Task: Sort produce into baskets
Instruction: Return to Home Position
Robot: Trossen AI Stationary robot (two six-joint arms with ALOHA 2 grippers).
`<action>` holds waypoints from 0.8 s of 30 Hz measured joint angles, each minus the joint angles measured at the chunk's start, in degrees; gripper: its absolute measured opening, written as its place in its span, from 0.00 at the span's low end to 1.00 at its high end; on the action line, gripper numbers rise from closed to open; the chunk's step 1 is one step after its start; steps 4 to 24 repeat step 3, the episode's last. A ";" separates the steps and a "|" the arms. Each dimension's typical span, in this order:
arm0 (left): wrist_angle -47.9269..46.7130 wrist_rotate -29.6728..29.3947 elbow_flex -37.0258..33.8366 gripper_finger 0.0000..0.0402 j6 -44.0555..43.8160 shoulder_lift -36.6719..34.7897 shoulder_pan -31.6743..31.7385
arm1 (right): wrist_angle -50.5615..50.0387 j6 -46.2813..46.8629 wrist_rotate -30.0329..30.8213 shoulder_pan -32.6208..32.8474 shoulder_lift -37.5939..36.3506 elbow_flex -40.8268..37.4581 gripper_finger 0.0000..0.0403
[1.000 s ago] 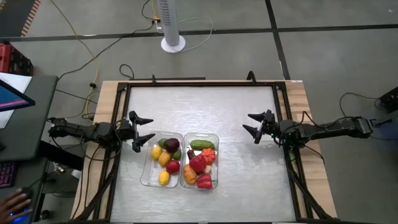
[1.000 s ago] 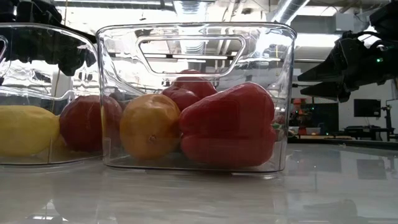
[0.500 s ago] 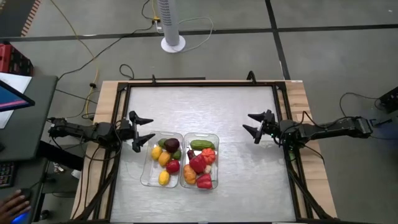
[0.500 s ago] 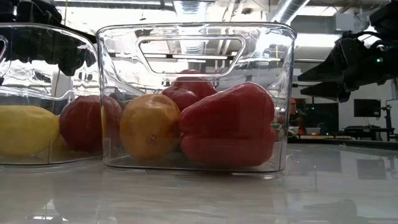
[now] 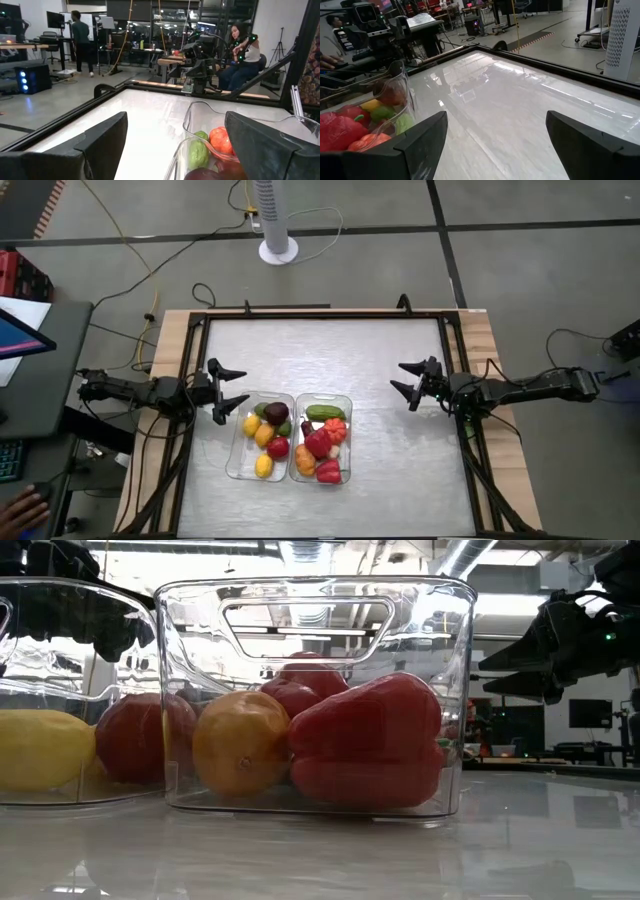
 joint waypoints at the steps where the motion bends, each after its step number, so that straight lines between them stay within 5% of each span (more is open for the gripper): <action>1: -0.01 0.00 0.00 0.80 -0.01 -0.01 0.00 | 0.00 0.00 0.00 0.00 0.02 0.00 0.90; 24: 0.01 0.02 0.00 0.80 -0.02 -0.01 -0.01 | 0.00 -0.01 0.00 0.02 0.02 0.00 0.90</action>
